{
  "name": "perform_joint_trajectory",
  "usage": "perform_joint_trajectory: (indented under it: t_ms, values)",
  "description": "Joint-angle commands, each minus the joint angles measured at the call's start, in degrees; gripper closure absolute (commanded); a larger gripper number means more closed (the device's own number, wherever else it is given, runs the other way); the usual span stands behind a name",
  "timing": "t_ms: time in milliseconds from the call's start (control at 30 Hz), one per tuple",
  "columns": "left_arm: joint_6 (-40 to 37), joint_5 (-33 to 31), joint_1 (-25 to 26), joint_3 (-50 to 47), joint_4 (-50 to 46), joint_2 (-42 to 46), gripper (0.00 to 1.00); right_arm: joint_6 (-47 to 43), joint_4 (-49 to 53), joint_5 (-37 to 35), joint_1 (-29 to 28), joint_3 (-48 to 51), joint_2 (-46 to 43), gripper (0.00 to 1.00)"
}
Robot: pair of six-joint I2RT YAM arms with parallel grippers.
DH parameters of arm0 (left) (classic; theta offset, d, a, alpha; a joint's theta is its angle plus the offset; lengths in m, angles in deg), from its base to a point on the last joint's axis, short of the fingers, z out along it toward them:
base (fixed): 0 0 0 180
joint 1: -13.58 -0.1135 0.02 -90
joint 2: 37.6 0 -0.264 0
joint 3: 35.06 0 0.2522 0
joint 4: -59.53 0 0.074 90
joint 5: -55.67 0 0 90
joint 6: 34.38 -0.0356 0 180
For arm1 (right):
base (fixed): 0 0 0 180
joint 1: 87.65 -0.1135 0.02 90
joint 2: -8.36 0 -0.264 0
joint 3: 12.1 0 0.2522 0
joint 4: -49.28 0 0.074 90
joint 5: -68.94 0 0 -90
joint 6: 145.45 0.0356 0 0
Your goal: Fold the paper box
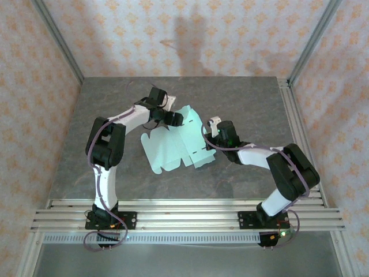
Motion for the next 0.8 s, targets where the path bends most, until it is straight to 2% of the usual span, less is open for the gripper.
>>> perform_joint_trajectory:
  t_ms: [0,267,667,700,733,767]
  values:
    - [0.00,5.39,-0.15,1.61,-2.07,-0.25,0.23,0.65,-2.36,-0.75,0.34,0.92,-1.35,1.00]
    - [2.48,12.51,-0.10,-3.30,1.34,4.73,0.22,0.47,-1.90,-2.84,0.38,-0.17,0.05,1.00]
    - [4.17,12.84,0.33,-7.36,2.91,7.52,0.24,1.26,-2.36,-3.63,0.34,-0.75,2.40,1.00]
    - [4.38,12.77,0.43,-7.55,2.90,7.45,0.30,1.33,-2.30,-3.65,0.36,-0.91,2.69,1.00]
    - [5.17,12.75,0.48,-7.69,2.91,7.18,0.40,1.40,-2.28,-3.80,0.38,-0.97,2.88,1.00]
    - [5.76,13.01,0.52,-7.64,2.81,6.87,0.42,1.44,-2.19,-3.88,0.38,-1.07,3.04,1.00]
